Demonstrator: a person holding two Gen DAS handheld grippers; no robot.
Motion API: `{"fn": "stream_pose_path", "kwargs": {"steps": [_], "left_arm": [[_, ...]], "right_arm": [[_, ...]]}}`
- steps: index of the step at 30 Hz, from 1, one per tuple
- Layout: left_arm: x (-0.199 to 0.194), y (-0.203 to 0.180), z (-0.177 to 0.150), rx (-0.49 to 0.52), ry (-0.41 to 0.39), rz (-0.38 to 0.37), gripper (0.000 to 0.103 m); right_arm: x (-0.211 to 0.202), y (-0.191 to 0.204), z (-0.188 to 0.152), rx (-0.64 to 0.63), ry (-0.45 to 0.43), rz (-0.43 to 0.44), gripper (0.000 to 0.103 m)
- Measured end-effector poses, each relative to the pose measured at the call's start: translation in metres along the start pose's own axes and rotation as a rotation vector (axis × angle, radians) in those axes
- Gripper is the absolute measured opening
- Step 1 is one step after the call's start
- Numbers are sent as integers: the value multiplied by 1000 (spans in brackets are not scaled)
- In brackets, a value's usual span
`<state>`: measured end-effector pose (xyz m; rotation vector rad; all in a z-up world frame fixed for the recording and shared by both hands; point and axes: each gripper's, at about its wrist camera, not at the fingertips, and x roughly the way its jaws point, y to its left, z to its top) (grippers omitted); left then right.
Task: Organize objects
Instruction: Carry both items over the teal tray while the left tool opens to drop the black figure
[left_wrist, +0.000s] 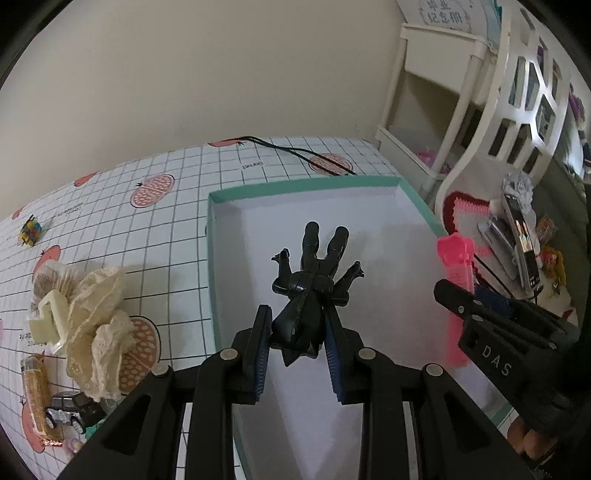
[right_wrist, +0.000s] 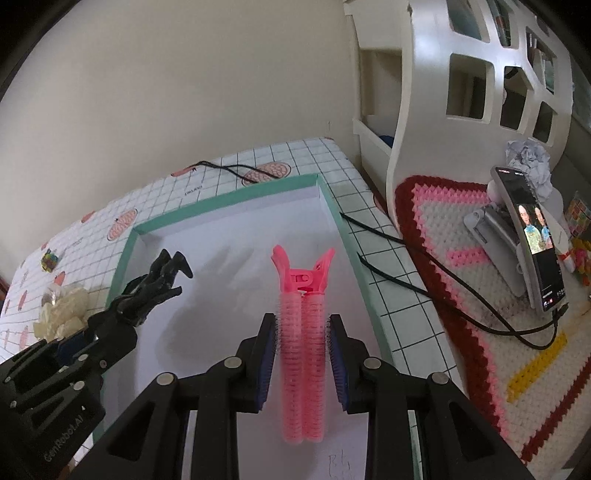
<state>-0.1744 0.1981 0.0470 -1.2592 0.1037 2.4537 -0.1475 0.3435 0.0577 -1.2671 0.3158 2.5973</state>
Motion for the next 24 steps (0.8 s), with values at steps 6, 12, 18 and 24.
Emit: {"fn": "stream_pose_path", "kwargs": {"steps": [6, 12, 18, 24], "left_arm": [[9, -1, -4, 3, 26, 5, 29], [14, 1, -8, -1, 48, -3, 29], [18, 8, -10, -21, 70, 4, 29], [18, 10, -13, -23, 81, 15, 29]], "right_arm": [[7, 4, -4, -23, 21, -8, 30], [12, 8, -5, -31, 31, -12, 30], [16, 8, -9, -27, 45, -9, 30], [17, 8, -13, -39, 58, -12, 30]]}}
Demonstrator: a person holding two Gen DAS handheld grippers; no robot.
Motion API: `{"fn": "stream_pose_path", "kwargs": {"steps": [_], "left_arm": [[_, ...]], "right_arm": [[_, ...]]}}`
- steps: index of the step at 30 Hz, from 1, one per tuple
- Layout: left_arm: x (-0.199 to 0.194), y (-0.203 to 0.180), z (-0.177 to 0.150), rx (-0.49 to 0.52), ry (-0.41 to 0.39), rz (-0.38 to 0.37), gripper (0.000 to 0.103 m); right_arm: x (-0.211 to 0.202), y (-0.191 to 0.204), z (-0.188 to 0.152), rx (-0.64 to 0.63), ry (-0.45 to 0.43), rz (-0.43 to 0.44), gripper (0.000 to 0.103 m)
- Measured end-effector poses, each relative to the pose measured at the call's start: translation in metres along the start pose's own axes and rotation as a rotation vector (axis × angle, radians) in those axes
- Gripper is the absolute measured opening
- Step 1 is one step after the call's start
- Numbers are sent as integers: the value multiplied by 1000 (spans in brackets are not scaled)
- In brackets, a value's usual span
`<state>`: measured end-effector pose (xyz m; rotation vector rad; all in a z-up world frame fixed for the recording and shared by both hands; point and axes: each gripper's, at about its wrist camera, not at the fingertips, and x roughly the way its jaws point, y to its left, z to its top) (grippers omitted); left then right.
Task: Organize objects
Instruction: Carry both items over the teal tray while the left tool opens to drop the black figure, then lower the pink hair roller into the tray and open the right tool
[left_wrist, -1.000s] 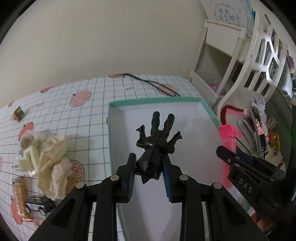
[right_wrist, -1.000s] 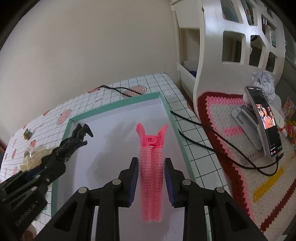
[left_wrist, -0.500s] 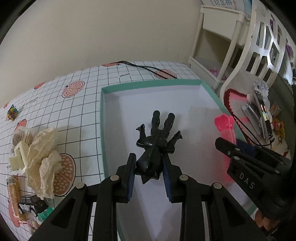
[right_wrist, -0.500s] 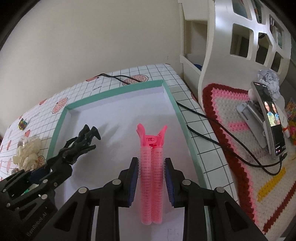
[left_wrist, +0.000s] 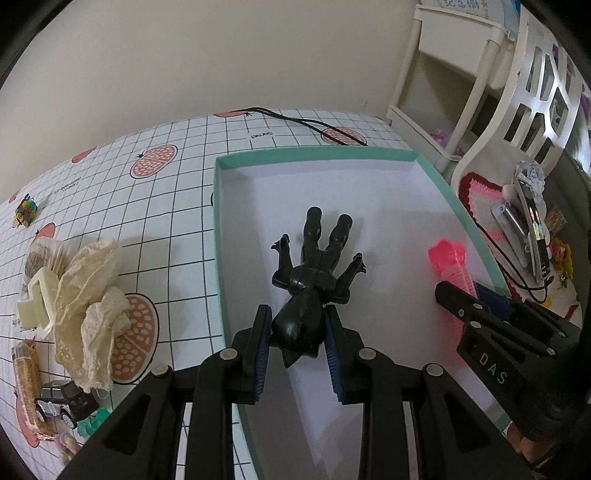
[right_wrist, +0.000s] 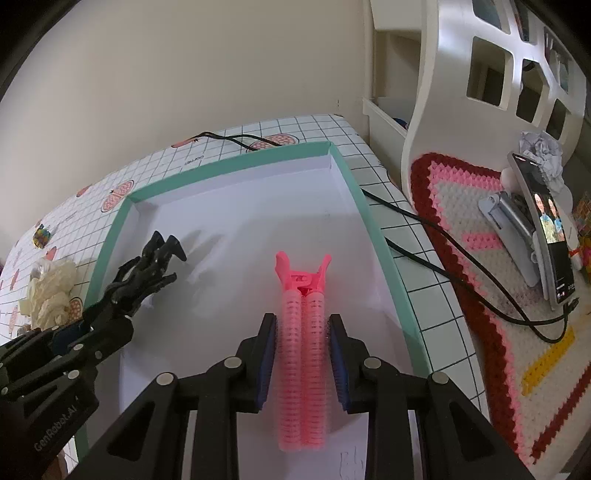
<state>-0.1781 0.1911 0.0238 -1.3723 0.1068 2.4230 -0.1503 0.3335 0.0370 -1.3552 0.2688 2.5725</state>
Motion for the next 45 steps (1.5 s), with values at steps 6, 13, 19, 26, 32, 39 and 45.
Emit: {"fn": "stream_pose_path", "kwargs": {"steps": [6, 13, 19, 26, 32, 39, 45], "left_arm": [[3, -2, -4, 15, 22, 5, 29], [-2, 0, -1, 12, 31, 5, 31], [-14, 4, 5, 7, 10, -2, 40], [-35, 11, 12, -8, -47, 7, 54], [-43, 24, 17, -45, -85, 39, 69], [-50, 46, 16, -130, -131, 83, 87], [-49, 54, 14, -152, -136, 126, 94]], "right_arm": [[-1, 0, -1, -2, -3, -3, 30], [-6, 3, 1, -8, -13, -7, 30], [-16, 7, 5, -28, -39, 7, 30], [-28, 9, 10, -9, -70, 40, 31], [-29, 12, 11, -9, -76, 52, 31], [-29, 11, 10, -5, -93, 53, 59], [-29, 8, 10, 9, -102, 58, 77]]}}
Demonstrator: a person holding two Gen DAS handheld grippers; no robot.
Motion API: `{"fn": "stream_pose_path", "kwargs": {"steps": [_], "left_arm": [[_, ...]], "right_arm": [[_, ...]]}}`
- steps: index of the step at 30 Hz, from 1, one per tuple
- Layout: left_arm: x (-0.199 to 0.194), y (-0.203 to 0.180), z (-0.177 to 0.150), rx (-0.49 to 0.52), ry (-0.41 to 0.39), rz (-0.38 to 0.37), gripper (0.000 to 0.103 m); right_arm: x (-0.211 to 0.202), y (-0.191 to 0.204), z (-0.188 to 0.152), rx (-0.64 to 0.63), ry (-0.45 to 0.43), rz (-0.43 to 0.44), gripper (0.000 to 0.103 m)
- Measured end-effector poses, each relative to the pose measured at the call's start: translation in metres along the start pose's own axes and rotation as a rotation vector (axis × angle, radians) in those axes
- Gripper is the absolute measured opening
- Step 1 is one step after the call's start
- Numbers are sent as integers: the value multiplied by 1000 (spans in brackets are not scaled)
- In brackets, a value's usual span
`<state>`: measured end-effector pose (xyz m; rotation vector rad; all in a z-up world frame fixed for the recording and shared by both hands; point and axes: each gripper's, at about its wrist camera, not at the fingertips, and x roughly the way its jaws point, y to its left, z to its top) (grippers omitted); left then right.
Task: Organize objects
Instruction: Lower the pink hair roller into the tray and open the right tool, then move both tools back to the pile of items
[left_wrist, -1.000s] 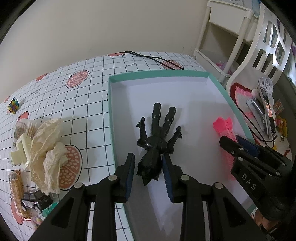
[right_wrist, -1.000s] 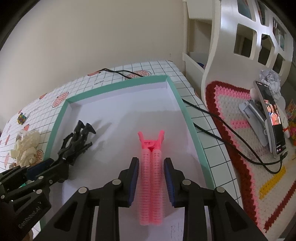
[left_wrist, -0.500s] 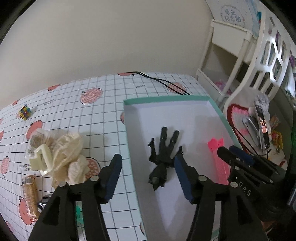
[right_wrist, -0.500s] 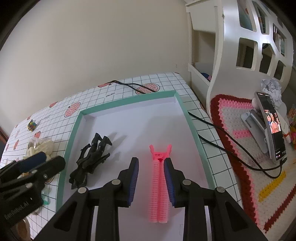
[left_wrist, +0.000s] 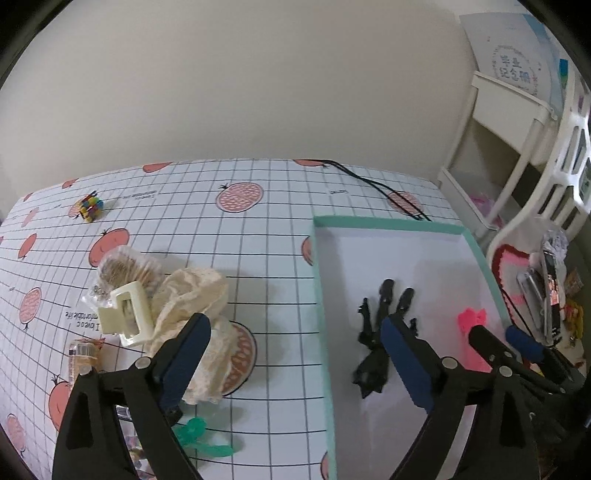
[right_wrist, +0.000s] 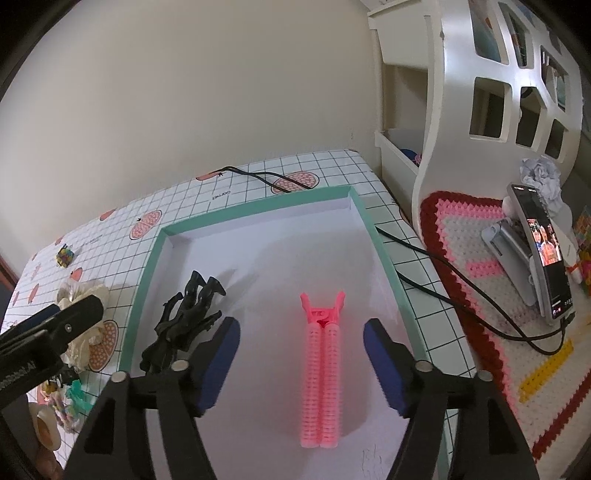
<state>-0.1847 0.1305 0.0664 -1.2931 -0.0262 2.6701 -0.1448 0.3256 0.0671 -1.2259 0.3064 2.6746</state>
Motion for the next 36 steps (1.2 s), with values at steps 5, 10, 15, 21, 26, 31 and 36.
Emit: {"fn": "stream_pose_path", "kwargs": {"steps": [5, 10, 15, 21, 26, 31, 36], "left_arm": [[0, 6, 1, -24, -8, 18, 103], [2, 12, 1, -40, -9, 29, 103], [2, 13, 1, -45, -5, 25, 103], [-7, 19, 5, -66, -37, 21, 103], [-19, 38, 10, -115, -55, 22, 103], [-36, 72, 16, -167, -91, 59, 103], [-47, 113, 16, -221, -64, 112, 103]], "right_arm": [[1, 0, 0, 7, 0, 0, 93], [2, 0, -2, 8, 7, -1, 101], [4, 2, -2, 3, 6, -3, 103], [5, 7, -3, 5, 5, 5, 103], [0, 17, 0, 5, -10, 17, 103], [-11, 44, 5, -27, -44, 81, 103], [-21, 81, 4, -99, -62, 136, 103]]}}
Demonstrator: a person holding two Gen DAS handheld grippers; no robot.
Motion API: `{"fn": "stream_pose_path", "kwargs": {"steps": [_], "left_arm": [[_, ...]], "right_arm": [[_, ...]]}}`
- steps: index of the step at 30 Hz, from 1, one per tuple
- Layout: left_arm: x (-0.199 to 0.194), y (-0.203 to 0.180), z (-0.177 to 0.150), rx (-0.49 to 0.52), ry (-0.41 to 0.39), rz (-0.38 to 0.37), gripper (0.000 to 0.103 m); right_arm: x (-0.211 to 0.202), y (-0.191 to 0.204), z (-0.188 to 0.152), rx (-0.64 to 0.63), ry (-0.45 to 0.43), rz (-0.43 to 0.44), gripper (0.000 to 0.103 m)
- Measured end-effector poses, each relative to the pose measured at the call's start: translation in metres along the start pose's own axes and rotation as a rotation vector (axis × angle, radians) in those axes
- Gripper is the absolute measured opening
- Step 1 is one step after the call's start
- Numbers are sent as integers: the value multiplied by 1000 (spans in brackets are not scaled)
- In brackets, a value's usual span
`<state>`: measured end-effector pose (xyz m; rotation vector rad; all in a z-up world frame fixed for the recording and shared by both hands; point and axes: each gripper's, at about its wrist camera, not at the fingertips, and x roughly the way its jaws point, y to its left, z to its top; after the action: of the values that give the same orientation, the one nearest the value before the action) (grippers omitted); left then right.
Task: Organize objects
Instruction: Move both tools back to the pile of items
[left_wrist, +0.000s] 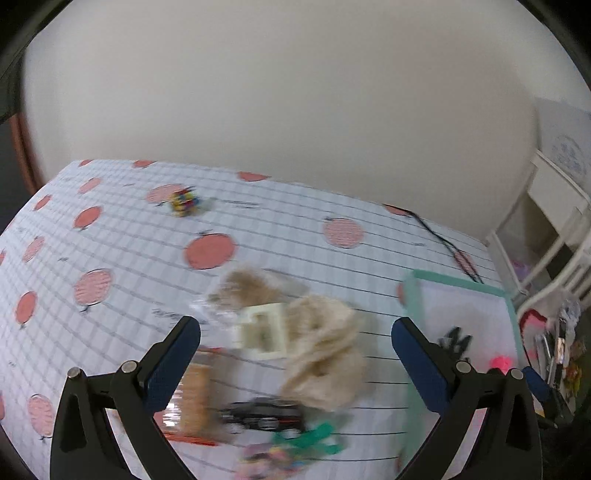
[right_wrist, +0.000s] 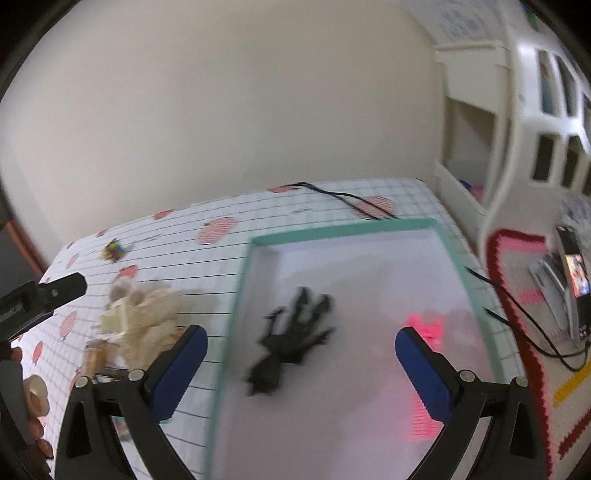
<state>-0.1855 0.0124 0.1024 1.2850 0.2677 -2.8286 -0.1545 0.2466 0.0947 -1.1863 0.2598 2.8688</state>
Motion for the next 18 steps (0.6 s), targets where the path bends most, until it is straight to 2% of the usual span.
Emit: {"fn": "stream_pose_path", "kwargs": {"steps": [6, 12, 18], "left_arm": [[-2, 45, -1, -45, 70, 86, 103], [3, 79, -8, -85, 169, 146, 103], [16, 97, -17, -104, 258, 126, 103]], "right_arm": [[-1, 53, -4, -90, 13, 90, 103], [3, 104, -18, -196, 76, 172, 103], [10, 142, -40, -257, 170, 249, 103]]}}
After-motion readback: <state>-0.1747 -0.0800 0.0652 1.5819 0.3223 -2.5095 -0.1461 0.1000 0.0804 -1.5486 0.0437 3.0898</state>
